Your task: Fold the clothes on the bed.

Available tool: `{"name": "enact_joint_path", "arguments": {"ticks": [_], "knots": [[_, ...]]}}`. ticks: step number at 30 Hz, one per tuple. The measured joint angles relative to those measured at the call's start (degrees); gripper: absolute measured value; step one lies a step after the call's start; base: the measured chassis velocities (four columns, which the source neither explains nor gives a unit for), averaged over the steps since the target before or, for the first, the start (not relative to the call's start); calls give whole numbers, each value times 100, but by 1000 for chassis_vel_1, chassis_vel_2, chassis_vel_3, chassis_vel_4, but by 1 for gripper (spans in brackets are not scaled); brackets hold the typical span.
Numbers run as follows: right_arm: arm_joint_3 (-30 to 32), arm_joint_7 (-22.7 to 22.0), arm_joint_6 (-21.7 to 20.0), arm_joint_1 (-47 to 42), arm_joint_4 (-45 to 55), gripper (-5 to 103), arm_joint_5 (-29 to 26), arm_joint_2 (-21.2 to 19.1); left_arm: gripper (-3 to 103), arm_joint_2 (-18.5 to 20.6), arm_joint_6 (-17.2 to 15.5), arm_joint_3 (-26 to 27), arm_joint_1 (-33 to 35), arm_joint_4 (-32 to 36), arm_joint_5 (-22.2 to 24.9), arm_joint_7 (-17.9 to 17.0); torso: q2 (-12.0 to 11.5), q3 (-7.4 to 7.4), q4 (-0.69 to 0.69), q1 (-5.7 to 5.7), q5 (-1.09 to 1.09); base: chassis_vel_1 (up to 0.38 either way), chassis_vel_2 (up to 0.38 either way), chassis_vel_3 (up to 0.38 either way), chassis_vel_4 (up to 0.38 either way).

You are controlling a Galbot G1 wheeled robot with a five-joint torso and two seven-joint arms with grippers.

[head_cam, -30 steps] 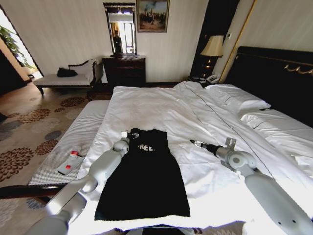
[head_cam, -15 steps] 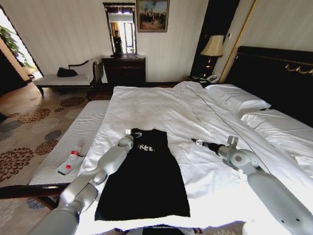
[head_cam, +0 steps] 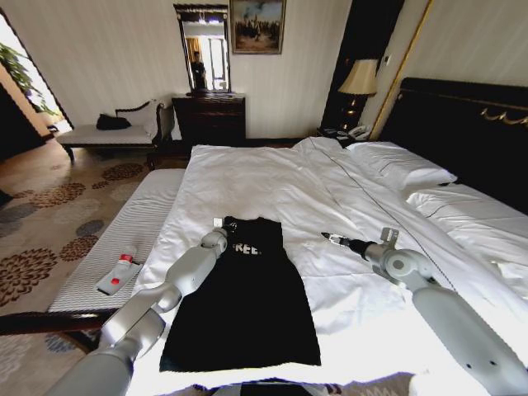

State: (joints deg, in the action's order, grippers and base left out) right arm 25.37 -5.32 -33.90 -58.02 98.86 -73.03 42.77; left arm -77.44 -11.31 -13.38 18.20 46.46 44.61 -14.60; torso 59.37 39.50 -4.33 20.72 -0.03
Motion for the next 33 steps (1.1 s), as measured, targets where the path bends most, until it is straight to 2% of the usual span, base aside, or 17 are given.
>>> {"name": "enact_joint_path", "arguments": {"ticks": [2, 5, 6, 7, 9, 11, 14, 15, 18, 21, 25, 28, 33], "knots": [[-76, -1, -1, 64, -43, 100, 15, 30, 60, -29, -29, 47, -10, -64, -58, -21, 0, 0, 0, 0, -1, 0, 0, 0, 0], [-128, -1, -1, 114, -91, 100, 23, 42, 66, -29, -12, 46, -17, -87, -74, -2, 0, 0, 0, 0, 0, 0, 0, 0, 0], [-227, 3, -2, 204, -173, 100, 34, 58, 62, -29, 2, 23, -20, -102, -72, 22, 0, 0, 0, 0, 0, 0, 0, 0, 0], [-331, 9, -1, 308, -251, 100, 37, 83, 51, -28, 5, 1, -20, -107, -67, 37, 0, 0, 0, 0, 0, 0, 0, 0, 0], [-419, 13, 0, 396, -309, 100, 35, 111, 51, -27, 8, -13, -21, -114, -65, 48, 0, 0, 0, 0, -1, 0, 0, 0, 0], [-596, 21, 2, 566, -426, 100, 23, 187, 40, -28, 10, -42, -23, -130, -62, 80, 0, 0, 0, 0, -1, 0, 0, 0, 0], [-822, 27, 2, 794, -603, 100, 10, 302, 34, -33, 14, -61, -30, -141, -59, 104, 0, 0, 0, 0, -1, 0, 0, 0, 0], [-1054, 31, 2, 1037, -807, 100, 9, 415, 24, -36, 16, -73, -40, -142, -43, 109, 0, 0, 1, 0, 0, 0, 0, 0, 0], [-1321, 48, 2, 1396, -1121, 100, 11, 549, 19, -37, 15, -95, -64, -142, -6, 107, 0, 1, 1, 0, 0, 0, 0, 0, 0], [-1828, 99, 3, 2119, -1740, 100, 16, 804, 3, -44, 16, -125, -122, -170, 44, 110, 0, 1, 2, 1, -1, 0, 0, 0, 0], [-2322, 194, 16, 2677, -2391, 100, 105, 1060, 2, -61, 18, -133, -157, -217, 65, 115, 0, 1, 0, 1, -2, 0, 0, 0, 0], [-2454, 225, 23, 2814, -2606, 100, 149, 1155, 2, -66, 19, -133, -158, -218, 68, 116, -1, 1, 1, 1, -1, 0, 0, 0, 0], [-2727, 327, 86, 3207, -3400, 100, 353, 1553, 2, -77, 20, -128, -158, -219, 74, 118, 0, 1, 1, 1, 0, 0, 0, 0, 0]]}}
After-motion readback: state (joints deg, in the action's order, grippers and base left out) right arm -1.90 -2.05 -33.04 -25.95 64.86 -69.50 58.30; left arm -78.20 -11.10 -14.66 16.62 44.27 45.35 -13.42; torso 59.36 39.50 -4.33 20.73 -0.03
